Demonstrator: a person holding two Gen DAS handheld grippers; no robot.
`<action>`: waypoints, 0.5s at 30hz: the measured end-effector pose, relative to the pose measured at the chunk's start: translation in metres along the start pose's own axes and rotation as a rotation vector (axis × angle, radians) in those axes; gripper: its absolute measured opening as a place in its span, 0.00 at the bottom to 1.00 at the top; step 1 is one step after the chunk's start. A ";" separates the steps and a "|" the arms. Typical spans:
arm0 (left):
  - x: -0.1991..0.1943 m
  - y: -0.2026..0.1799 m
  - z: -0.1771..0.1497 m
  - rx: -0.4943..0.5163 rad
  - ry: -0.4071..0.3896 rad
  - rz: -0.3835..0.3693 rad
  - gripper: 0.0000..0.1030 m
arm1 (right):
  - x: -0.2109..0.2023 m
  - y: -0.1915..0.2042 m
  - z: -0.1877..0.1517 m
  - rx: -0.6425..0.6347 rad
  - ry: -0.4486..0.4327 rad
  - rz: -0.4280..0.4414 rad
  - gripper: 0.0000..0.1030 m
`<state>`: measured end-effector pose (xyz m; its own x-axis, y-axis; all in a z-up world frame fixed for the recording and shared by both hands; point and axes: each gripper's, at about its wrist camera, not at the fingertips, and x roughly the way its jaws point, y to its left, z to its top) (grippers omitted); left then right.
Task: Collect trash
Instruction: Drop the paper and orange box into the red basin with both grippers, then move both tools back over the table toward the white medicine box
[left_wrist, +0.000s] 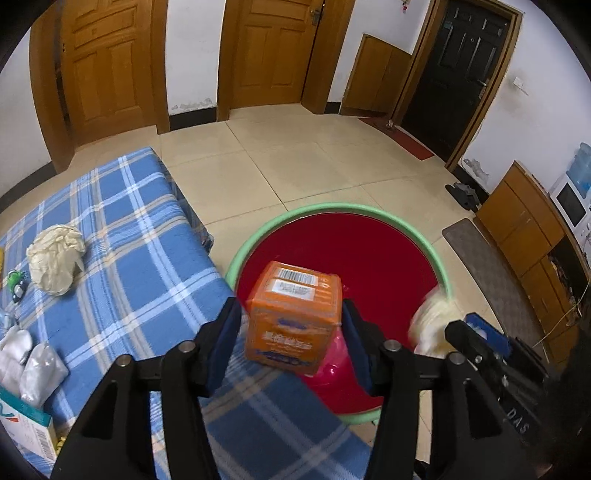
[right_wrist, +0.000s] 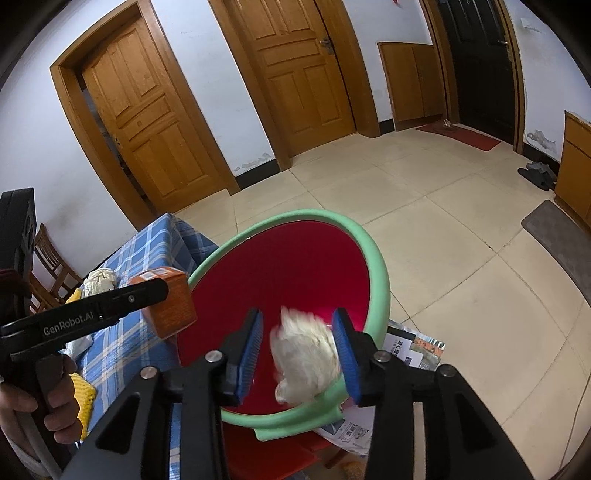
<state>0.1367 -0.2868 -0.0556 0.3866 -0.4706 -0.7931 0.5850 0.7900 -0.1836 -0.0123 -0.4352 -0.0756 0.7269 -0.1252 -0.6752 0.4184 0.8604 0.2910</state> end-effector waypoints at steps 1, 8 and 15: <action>0.001 0.000 0.001 -0.004 0.001 0.000 0.60 | 0.000 0.000 0.000 0.003 0.000 0.001 0.44; -0.004 0.006 -0.001 -0.031 -0.001 0.004 0.62 | 0.000 0.001 0.000 0.013 0.000 0.010 0.50; -0.027 0.017 -0.006 -0.068 -0.027 0.022 0.64 | -0.013 0.008 0.000 0.000 -0.014 0.027 0.55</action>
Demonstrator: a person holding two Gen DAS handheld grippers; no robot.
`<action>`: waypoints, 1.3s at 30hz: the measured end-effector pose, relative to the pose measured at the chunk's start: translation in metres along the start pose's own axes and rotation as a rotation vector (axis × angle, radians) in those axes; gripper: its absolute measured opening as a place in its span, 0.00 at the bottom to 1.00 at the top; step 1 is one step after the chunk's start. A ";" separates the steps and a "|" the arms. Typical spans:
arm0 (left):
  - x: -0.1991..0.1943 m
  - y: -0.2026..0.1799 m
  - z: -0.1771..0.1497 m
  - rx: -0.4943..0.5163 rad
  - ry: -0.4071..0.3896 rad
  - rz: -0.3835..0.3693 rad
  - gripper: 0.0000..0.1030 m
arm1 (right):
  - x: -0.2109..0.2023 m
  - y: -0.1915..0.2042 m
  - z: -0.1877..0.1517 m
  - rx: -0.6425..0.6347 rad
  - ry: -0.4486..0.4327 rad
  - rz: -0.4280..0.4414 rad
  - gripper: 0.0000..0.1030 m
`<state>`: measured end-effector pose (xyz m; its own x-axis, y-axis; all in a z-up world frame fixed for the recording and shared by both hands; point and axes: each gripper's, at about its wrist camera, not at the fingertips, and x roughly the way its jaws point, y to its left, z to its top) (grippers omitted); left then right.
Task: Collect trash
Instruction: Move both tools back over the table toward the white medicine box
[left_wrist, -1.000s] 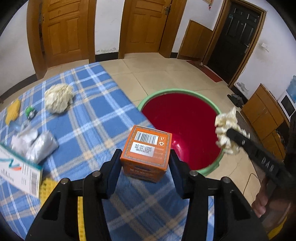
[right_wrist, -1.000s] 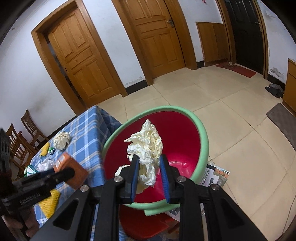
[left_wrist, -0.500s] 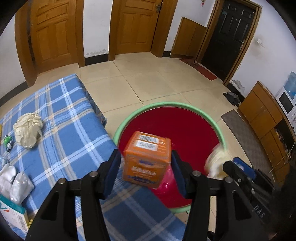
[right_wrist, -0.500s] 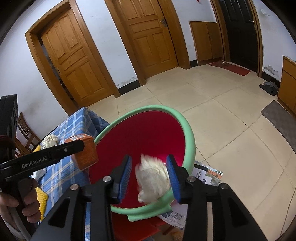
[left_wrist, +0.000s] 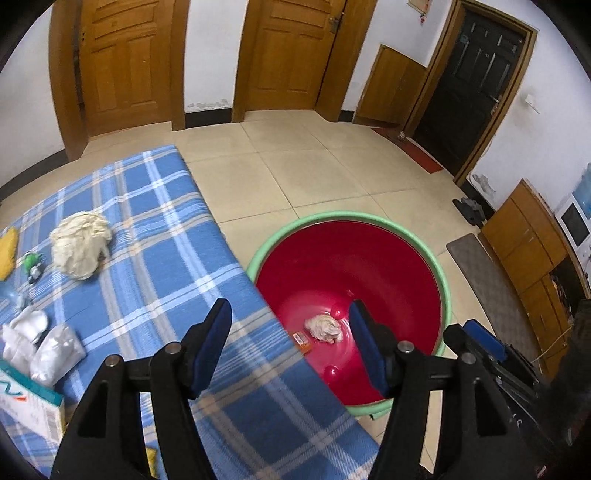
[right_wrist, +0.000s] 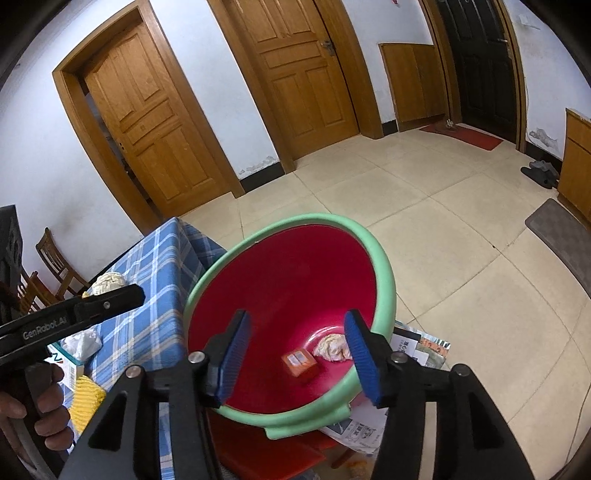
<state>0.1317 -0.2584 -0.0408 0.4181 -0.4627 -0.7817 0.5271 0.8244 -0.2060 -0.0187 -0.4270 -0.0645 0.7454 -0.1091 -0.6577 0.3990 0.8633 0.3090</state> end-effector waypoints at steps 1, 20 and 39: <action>-0.006 0.003 -0.002 -0.009 -0.007 0.001 0.64 | -0.001 0.002 0.001 -0.002 -0.001 0.004 0.56; -0.070 0.071 -0.042 -0.223 -0.069 0.163 0.67 | -0.012 0.054 -0.008 -0.068 0.029 0.077 0.63; -0.095 0.158 -0.080 -0.515 -0.125 0.294 0.71 | -0.005 0.085 -0.021 -0.131 0.077 0.098 0.65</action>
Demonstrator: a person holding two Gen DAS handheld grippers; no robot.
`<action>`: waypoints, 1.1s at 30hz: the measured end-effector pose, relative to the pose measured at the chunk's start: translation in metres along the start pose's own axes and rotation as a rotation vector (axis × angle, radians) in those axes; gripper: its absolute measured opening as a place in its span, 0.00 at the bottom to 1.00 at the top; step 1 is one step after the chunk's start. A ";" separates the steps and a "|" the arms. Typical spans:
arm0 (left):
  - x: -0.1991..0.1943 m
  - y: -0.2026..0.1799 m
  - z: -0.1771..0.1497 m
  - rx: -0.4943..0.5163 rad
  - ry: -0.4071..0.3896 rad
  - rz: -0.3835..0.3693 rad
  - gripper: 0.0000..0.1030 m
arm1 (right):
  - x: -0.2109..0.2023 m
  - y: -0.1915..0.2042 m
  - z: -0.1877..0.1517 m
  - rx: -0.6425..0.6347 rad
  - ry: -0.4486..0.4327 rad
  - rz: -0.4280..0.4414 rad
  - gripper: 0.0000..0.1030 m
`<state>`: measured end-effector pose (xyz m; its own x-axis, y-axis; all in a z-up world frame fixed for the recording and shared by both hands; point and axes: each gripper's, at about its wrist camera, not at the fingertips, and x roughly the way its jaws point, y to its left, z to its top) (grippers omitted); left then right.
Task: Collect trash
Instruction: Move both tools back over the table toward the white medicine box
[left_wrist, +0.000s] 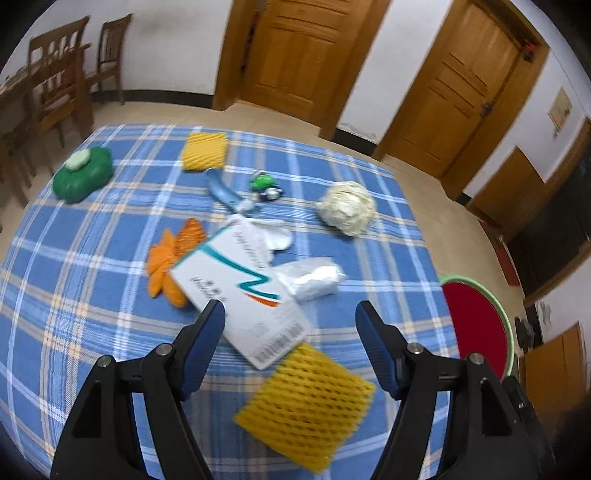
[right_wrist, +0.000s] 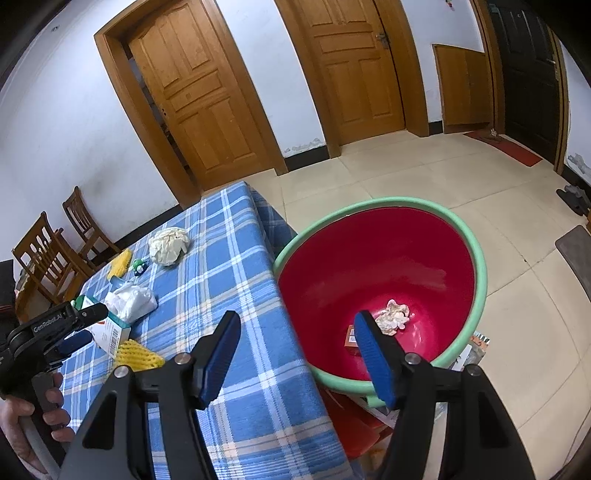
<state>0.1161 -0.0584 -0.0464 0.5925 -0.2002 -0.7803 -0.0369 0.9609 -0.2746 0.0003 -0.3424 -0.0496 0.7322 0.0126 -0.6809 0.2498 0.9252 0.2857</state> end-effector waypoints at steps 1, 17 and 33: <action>0.002 0.003 0.000 -0.011 0.001 0.004 0.71 | 0.002 0.001 0.000 -0.002 0.003 0.000 0.65; 0.030 0.032 0.001 -0.125 0.032 -0.022 0.71 | 0.016 0.007 -0.006 -0.013 0.040 -0.005 0.66; 0.044 0.023 -0.001 -0.076 0.056 -0.049 0.70 | 0.020 0.010 -0.007 -0.020 0.054 0.004 0.66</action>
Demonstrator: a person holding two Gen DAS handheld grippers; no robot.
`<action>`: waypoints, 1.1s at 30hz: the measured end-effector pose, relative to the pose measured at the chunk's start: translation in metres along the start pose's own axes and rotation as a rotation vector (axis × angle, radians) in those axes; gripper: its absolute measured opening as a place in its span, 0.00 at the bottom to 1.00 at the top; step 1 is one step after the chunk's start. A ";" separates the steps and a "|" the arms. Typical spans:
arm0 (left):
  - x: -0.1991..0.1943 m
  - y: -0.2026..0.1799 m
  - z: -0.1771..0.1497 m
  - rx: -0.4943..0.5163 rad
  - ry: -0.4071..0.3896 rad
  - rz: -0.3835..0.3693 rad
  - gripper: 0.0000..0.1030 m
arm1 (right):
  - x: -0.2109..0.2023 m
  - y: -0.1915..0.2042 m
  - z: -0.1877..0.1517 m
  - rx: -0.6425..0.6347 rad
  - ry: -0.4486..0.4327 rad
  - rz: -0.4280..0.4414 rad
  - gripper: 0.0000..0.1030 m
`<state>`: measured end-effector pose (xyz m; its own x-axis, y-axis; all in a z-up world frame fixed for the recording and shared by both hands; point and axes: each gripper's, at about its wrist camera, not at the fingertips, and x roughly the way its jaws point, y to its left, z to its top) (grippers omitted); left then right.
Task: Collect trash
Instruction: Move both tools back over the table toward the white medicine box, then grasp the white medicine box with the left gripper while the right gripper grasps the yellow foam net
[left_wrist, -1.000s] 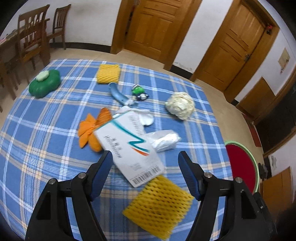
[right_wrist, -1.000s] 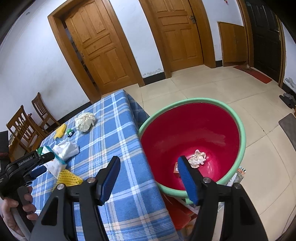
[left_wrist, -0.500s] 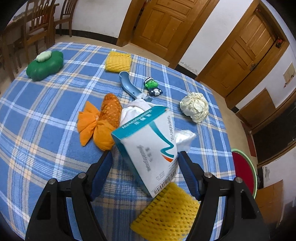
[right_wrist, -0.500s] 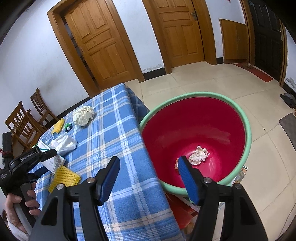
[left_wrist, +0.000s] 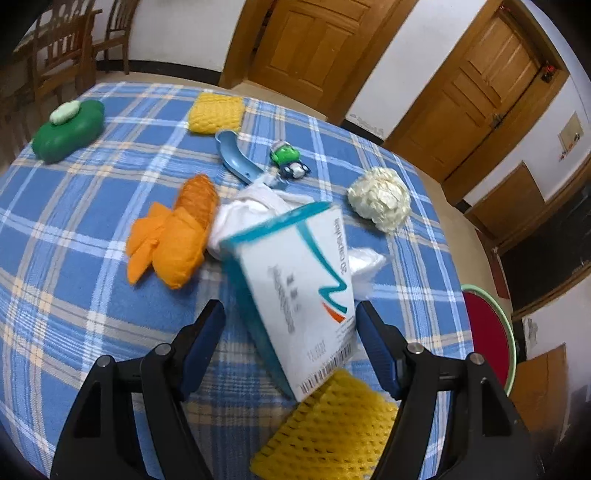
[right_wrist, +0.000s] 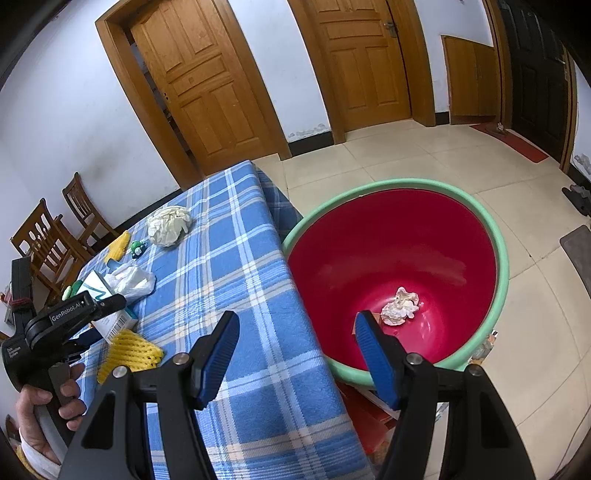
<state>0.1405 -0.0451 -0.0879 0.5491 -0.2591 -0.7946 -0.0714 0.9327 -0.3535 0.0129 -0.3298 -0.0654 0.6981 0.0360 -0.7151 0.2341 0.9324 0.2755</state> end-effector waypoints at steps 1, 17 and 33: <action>0.000 -0.001 -0.001 0.007 0.002 0.004 0.69 | -0.001 0.002 -0.001 -0.003 0.000 0.001 0.66; -0.027 0.006 -0.014 0.072 -0.021 -0.064 0.46 | -0.007 0.032 -0.004 -0.070 -0.005 0.046 0.66; -0.076 0.048 -0.023 0.095 -0.094 0.041 0.46 | 0.008 0.109 -0.030 -0.221 0.072 0.145 0.66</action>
<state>0.0761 0.0137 -0.0554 0.6229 -0.1996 -0.7564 -0.0186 0.9628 -0.2694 0.0242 -0.2172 -0.0604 0.6621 0.1925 -0.7243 -0.0231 0.9712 0.2371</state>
